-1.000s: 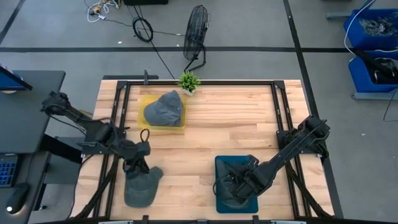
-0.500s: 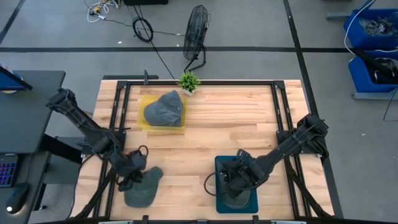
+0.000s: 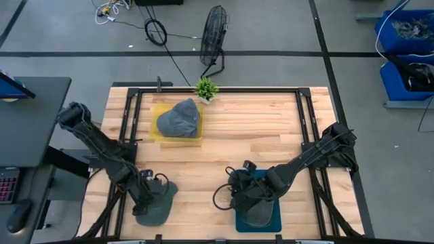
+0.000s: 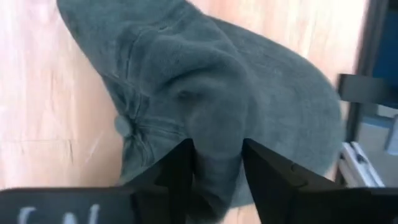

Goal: Pick & Place hat
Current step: Put the black cap into the blue bin

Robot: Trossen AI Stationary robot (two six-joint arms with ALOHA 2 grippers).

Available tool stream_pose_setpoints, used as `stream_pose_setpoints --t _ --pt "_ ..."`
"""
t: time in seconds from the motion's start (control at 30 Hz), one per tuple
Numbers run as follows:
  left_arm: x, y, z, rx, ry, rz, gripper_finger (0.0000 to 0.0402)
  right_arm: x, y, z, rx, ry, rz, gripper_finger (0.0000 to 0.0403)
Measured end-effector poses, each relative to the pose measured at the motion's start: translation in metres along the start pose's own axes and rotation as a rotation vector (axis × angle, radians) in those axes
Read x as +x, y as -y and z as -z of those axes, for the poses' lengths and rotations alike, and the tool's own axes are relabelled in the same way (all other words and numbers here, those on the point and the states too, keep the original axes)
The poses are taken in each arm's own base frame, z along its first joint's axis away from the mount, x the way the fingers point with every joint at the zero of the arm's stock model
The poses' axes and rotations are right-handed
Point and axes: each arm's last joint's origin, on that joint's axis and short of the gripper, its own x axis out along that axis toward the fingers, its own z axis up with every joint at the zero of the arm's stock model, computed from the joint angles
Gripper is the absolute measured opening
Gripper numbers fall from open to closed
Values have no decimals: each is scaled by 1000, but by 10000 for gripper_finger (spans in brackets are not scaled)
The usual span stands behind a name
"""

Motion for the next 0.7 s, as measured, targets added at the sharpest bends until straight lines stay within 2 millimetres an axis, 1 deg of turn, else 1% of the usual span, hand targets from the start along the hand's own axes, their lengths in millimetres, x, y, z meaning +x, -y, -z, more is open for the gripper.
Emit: stream_pose_setpoints --t 0.1,0.23,0.27,0.4,0.53,0.63,0.7 --pt "9 2 -2 24 -11 -13 106 3 0 -10 -17 98 17 183" --pt "17 3 -5 48 17 -41 25 6 2 -20 1 160 12 183" --pt "17 3 -7 26 43 -51 17 7 2 -23 11 173 9 183" --pt "12 2 -17 -64 165 -41 20 9 7 -27 18 180 16 181" --pt "2 -4 -28 -179 272 -32 17 10 7 -29 -38 183 20 171" --pt "-6 -13 -36 -264 371 -67 15 9 4 -31 -92 191 -18 162" --pt "-9 -16 -44 -333 464 -79 17 8 0 -32 -133 193 -82 156"
